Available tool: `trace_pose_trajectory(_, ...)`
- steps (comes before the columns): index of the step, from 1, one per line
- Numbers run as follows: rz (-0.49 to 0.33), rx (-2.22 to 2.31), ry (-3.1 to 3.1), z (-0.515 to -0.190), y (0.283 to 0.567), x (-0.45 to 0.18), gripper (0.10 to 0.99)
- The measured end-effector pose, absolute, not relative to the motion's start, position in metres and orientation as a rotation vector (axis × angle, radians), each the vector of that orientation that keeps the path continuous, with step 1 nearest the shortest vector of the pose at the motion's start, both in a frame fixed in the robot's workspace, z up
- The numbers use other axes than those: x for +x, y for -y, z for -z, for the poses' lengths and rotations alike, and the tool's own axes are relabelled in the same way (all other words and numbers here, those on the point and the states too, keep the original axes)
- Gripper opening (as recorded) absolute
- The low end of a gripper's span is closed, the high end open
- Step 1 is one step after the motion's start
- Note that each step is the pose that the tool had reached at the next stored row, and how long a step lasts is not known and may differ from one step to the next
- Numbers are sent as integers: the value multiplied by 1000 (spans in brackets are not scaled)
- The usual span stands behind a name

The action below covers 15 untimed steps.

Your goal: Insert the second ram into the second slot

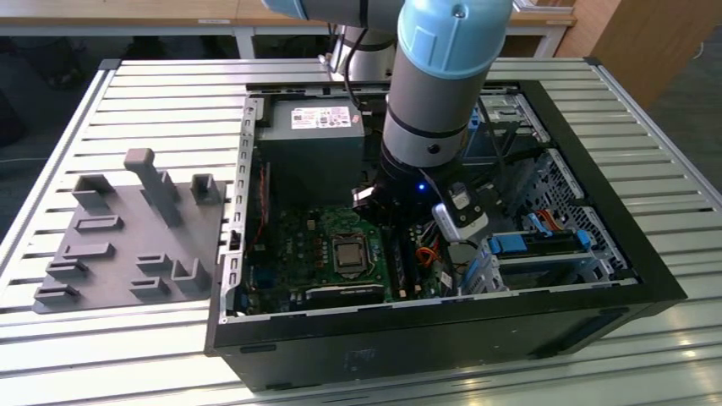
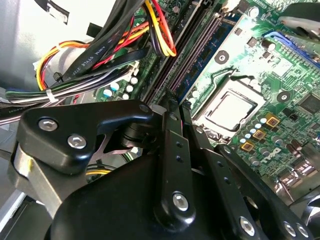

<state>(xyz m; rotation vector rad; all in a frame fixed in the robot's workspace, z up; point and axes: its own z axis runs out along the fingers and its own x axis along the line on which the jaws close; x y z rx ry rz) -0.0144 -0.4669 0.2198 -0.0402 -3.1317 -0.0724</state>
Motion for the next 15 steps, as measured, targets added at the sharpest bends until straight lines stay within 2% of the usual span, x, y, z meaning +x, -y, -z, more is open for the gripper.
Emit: trace_pose_trajectory(15, 73, -40, 3131, -215, 465, -13, 141)
